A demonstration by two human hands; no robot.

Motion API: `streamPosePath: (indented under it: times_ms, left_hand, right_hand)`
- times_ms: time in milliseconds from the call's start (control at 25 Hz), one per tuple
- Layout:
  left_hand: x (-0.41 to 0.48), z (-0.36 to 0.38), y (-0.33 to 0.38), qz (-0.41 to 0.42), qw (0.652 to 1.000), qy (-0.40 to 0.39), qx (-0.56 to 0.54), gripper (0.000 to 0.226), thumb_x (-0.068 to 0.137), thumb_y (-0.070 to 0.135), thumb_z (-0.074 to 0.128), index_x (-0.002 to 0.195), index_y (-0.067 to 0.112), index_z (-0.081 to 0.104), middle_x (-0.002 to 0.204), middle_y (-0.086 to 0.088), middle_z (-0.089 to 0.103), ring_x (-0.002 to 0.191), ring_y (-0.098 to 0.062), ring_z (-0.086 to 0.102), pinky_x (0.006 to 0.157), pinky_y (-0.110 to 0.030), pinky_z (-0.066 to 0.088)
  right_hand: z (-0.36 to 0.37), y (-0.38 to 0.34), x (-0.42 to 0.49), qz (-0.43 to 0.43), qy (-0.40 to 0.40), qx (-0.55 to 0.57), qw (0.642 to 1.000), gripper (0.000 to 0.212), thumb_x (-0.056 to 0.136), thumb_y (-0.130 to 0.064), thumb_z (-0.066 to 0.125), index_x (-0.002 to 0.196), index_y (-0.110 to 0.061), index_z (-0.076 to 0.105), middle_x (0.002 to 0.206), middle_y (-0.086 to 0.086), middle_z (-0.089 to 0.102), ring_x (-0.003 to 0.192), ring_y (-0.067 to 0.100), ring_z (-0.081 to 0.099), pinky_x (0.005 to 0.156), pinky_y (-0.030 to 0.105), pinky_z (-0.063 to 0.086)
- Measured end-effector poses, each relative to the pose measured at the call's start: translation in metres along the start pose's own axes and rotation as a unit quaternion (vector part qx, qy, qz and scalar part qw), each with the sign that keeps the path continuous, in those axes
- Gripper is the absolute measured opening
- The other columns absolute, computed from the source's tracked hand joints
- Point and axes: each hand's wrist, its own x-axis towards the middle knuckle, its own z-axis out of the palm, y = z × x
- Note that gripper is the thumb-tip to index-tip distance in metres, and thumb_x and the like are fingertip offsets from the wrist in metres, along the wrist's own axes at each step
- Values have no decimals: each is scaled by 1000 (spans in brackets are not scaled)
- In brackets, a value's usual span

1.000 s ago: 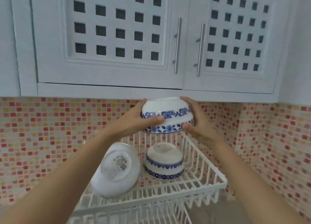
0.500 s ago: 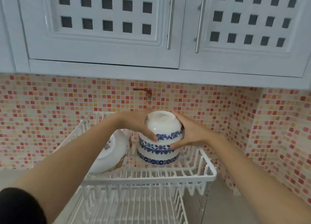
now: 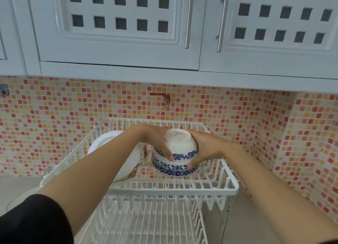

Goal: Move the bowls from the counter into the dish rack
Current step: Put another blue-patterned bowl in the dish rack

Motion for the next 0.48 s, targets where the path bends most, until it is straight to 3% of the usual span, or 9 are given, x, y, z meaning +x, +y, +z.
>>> streamPosePath:
  times_ms: [200,360,480]
  left_hand:
    - [-3,-1,9,-34,999,-20,-8,93,70,31,82,144,27,27,141,5,45,131,-22,43,110,-37,38]
    - [-10,-8,11,-41,998,-12,47,108,73,49,74,152,23,5,160,2,19,146,-24,24,119,-40,24]
    - [-30,-27,1,-9,993,57,105,86,86,57,53,153,20,13,161,1,17,148,-23,20,119,-42,16]
  right_hand:
    - [-3,-5,-1,26,-28,-16,999,111,48,-52,88,140,-38,28,135,-14,50,114,11,50,99,32,45]
    - [-11,-14,-2,56,-45,-35,997,112,50,-51,88,142,-34,26,142,-9,44,126,18,47,107,39,42]
    - [-25,-31,1,76,-59,-48,994,106,72,-25,79,152,-17,10,159,3,21,143,24,29,115,34,29]
